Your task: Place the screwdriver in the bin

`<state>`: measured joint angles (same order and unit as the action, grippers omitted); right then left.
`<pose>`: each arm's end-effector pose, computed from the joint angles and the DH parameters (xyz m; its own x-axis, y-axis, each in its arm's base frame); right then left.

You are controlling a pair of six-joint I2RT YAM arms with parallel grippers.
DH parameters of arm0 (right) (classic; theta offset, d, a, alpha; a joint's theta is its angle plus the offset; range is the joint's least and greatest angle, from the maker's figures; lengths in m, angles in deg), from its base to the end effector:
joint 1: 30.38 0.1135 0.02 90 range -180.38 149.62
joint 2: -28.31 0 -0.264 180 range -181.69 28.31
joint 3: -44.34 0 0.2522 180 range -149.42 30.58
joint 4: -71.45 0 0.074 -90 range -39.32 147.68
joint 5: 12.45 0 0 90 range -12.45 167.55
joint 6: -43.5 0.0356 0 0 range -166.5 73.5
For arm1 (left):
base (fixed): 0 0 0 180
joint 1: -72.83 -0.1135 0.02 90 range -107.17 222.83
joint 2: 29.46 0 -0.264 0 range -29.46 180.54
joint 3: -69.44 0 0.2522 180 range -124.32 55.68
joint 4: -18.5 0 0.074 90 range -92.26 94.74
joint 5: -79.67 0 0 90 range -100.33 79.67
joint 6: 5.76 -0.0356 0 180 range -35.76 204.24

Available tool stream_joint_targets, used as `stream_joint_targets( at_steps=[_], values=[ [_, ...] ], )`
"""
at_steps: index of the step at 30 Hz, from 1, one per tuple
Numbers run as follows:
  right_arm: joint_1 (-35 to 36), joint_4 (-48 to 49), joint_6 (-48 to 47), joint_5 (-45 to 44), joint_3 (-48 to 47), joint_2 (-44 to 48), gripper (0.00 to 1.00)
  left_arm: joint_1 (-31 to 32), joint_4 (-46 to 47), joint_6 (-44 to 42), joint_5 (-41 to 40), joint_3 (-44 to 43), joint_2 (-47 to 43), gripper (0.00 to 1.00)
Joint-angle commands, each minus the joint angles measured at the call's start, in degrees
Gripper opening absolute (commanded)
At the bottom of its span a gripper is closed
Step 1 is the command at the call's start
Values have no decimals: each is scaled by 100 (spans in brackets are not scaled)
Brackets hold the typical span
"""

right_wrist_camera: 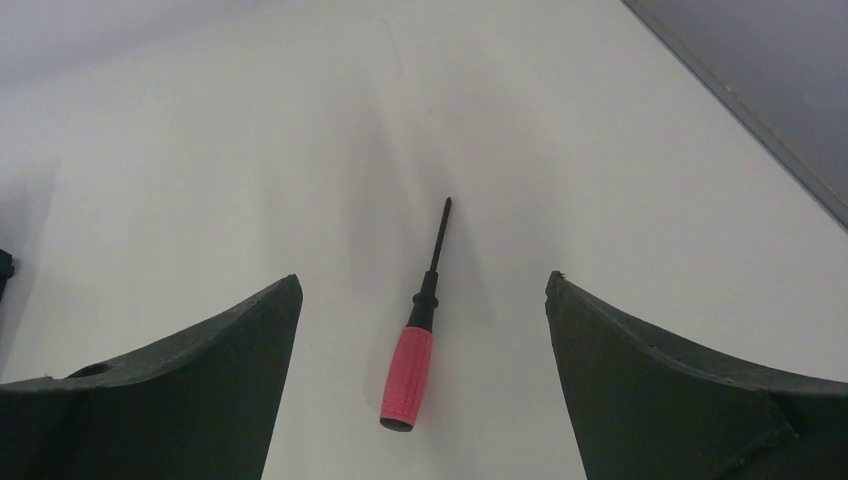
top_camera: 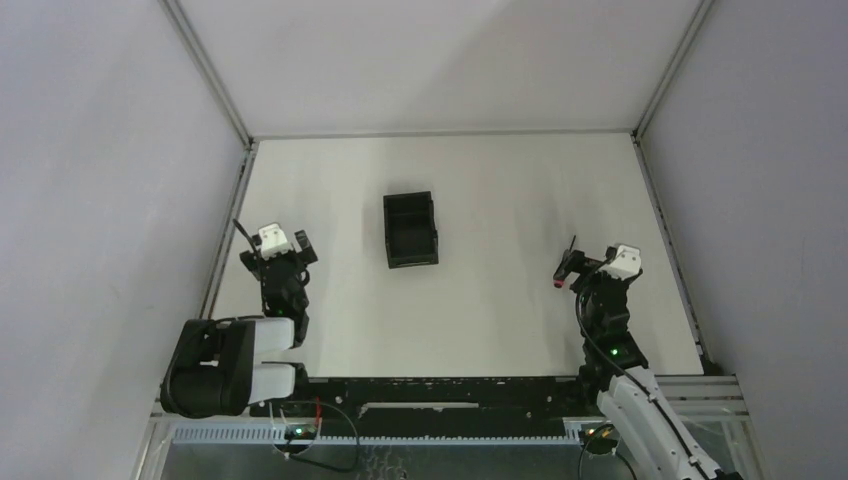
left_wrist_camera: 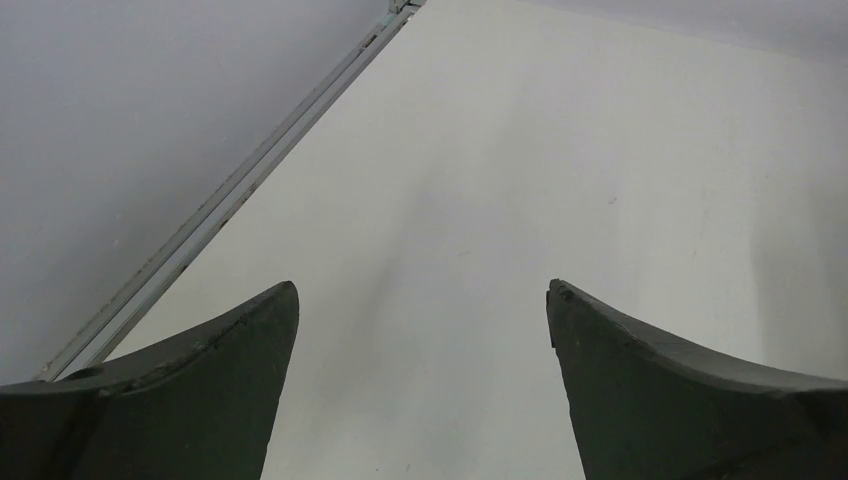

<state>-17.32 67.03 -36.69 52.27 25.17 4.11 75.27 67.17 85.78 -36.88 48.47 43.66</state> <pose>0.1351 0.0157 0.1822 -0.1225 0.1297 -0.9840 0.2303 0.9681 0.0990 0.2042 0.0072 0.1606 -0.0497 -0.0219 -0.9985 -0.4091 0.9125 0.0003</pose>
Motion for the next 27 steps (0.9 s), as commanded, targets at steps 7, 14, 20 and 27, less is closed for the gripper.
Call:
stream_joint_targets(
  at_steps=[7, 14, 20, 27],
  values=[
    [-382, -1033, 677, -40, -1892, -902, 100, -37, 110, 4, 66, -281, -44, 98],
    [-1058, -3759, 949, 1073, -4533, -3369, 93, -33, 111, 3, 71, -279, -48, 98],
    [-1383, -4617, 827, 1837, -5214, -5075, 81, -33, 111, 4, 66, -282, -44, 98],
    [-1463, -4538, 661, 2310, -5198, -6714, 65, -34, 111, 4, 71, -285, -46, 98]
  ],
)
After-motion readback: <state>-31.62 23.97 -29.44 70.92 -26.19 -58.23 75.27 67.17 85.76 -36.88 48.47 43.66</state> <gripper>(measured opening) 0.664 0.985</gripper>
